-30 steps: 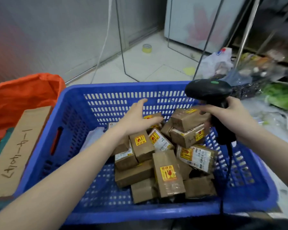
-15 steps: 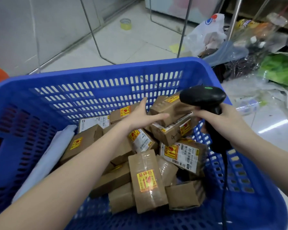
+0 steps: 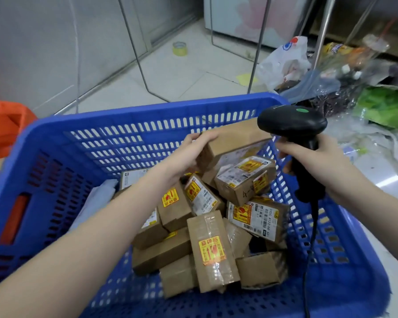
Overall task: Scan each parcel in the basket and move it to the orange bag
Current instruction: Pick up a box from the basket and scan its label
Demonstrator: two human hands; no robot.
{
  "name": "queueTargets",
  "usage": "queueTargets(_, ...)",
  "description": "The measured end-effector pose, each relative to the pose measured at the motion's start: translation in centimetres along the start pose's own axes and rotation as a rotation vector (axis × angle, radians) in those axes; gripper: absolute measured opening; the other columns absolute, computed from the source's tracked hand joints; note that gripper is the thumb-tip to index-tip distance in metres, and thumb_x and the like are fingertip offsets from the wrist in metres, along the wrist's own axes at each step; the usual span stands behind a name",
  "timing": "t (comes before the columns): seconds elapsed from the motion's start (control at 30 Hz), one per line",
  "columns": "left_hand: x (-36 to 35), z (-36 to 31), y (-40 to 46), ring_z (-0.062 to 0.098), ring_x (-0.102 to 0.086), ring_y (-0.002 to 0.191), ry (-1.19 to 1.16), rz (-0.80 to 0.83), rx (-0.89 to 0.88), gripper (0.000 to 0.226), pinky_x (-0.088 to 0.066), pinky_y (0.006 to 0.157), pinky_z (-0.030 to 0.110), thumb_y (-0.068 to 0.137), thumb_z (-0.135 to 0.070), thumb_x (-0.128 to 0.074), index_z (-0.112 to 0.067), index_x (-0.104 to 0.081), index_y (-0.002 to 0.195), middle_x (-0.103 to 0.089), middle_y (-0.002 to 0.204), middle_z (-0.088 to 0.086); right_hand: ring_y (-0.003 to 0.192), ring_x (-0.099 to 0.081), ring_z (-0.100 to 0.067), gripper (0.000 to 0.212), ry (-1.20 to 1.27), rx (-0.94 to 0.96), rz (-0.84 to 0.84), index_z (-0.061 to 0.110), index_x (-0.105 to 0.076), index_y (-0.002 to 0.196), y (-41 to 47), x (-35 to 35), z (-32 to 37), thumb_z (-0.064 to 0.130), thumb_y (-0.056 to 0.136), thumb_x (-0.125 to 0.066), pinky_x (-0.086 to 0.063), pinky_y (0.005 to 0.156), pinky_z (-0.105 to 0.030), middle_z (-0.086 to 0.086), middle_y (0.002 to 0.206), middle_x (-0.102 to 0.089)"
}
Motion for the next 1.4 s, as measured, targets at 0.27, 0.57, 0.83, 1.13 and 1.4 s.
queueTargets(0.27,8.7,-3.5,-10.5,0.026,-0.062,0.091,-0.057,-0.009,-0.008,0.079,-0.043,0.082,0.036,0.071,-0.077,-0.048,-0.018,-0.059,0.122,-0.066,0.109,0.014,0.07,-0.057,-0.02,0.011,0.154,0.064,0.023,0.018,-0.062,0.091,-4.6,-2.8,9.5,0.023,0.084,-0.07,-0.054,0.054,-0.022,-0.004,0.084,-0.058)
queueTargets(0.57,13.5,-1.8,-18.1,0.019,-0.062,0.075,-0.239,0.089,-0.002,0.077,-0.037,0.069,0.032,0.085,-0.075,-0.021,-0.019,-0.064,0.117,-0.069,0.101,0.007,0.074,-0.068,0.0,0.023,0.227,0.099,0.154,0.023,-0.065,0.103,-9.7,-10.8,13.6,0.031,0.082,-0.072,-0.053,0.08,-0.032,0.013,0.081,-0.073)
queueTargets(0.83,16.1,-1.2,-18.6,0.024,-0.068,0.105,-0.171,-0.05,-0.109,0.067,-0.046,0.098,0.047,0.077,-0.079,-0.039,-0.032,-0.062,0.12,-0.072,0.113,0.0,0.099,-0.067,-0.019,0.033,0.284,-0.082,0.164,0.023,-0.06,0.113,-10.4,-14.7,10.2,0.031,0.084,-0.07,-0.051,0.094,-0.046,0.002,0.103,-0.072)
queueTargets(1.13,17.1,-1.4,-16.9,0.0,-0.07,0.08,-0.026,-0.302,-0.206,0.036,-0.051,0.063,0.014,0.085,-0.043,-0.064,-0.026,-0.057,0.115,-0.075,0.091,-0.014,0.09,-0.062,-0.016,0.031,0.243,-0.098,0.167,0.016,-0.062,0.112,-9.2,-14.9,9.0,0.032,0.086,-0.067,-0.049,0.084,-0.036,-0.002,0.093,-0.067)
queueTargets(1.4,18.9,-1.2,-16.4,0.002,-0.071,0.08,-0.127,-0.394,-0.21,0.052,-0.049,0.063,0.014,0.084,-0.048,-0.063,-0.021,-0.053,0.127,-0.075,0.094,-0.01,0.072,-0.06,-0.008,0.013,-0.029,0.208,0.267,0.02,-0.063,0.089,-10.0,-15.2,12.5,0.03,0.083,-0.068,-0.042,0.062,-0.018,0.006,0.07,-0.061)
Point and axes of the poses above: each hand's wrist, its own y-axis towards the middle knuckle, its own x-axis out of the back of the hand, z = x × y, the point moved 8 cm from there along y, towards the middle knuckle
